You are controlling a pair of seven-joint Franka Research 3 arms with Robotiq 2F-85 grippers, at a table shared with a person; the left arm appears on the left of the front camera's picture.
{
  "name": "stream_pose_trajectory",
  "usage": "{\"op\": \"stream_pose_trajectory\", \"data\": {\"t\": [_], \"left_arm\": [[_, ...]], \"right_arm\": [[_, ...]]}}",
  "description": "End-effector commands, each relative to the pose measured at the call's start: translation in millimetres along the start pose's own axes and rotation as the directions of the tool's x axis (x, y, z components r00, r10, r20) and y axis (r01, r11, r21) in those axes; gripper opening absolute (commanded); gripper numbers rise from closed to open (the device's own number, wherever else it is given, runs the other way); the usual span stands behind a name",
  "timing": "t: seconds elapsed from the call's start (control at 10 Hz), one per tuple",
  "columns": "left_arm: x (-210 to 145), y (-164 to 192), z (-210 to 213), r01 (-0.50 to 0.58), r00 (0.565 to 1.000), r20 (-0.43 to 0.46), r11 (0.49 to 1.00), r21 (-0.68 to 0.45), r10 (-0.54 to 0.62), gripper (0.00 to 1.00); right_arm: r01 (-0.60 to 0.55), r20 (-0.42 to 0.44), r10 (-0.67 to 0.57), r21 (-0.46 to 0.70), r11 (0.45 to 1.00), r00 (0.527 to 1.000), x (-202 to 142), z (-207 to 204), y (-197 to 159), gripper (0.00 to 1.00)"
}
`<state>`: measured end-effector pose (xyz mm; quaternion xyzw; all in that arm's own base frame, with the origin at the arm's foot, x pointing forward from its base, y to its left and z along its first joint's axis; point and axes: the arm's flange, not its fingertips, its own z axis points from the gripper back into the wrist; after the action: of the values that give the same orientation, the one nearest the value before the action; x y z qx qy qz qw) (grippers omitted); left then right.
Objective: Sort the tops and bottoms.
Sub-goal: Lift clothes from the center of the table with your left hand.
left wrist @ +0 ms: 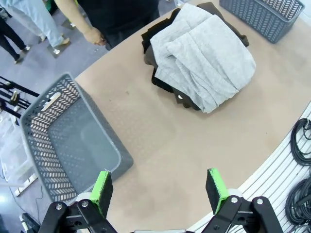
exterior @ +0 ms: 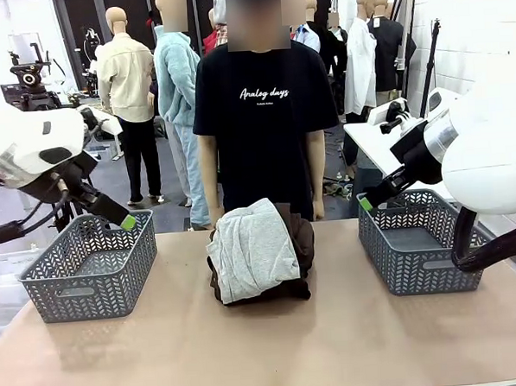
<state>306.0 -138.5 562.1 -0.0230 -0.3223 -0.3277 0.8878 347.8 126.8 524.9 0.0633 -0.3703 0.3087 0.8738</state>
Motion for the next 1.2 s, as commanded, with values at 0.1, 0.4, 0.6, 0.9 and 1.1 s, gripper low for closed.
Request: {"op": "stream_pose_trajectory", "data": {"t": [0.1,0.4,0.6,0.9,1.1], "left_arm": [[71,-5,-46,-0.015,0.998,-0.060,0.996,-0.085,0.010,1.00],[137,-19,-113,-0.010,0.991,-0.130,0.971,-0.240,-0.022,1.00],[154,-27,-143,-0.022,0.986,-0.163,0.954,-0.298,-0.028,1.00],[152,-37,-156,-0.030,0.986,-0.163,0.959,-0.282,-0.017,1.00],[148,-29,-152,-0.008,0.985,-0.169,0.962,-0.272,-0.039,1.00]], "right_arm": [[0.007,0.000,-0.007,0.007,1.000,1.000,0,-1,1,1.00],[0.007,0.000,-0.007,0.007,1.000,1.000,0,-1,1,1.00],[0.007,0.000,-0.007,0.007,1.000,1.000,0,-1,1,1.00],[0.007,0.000,-0.007,0.007,1.000,1.000,0,-1,1,1.00],[0.007,0.000,-0.007,0.007,1.000,1.000,0,-1,1,1.00]]}}
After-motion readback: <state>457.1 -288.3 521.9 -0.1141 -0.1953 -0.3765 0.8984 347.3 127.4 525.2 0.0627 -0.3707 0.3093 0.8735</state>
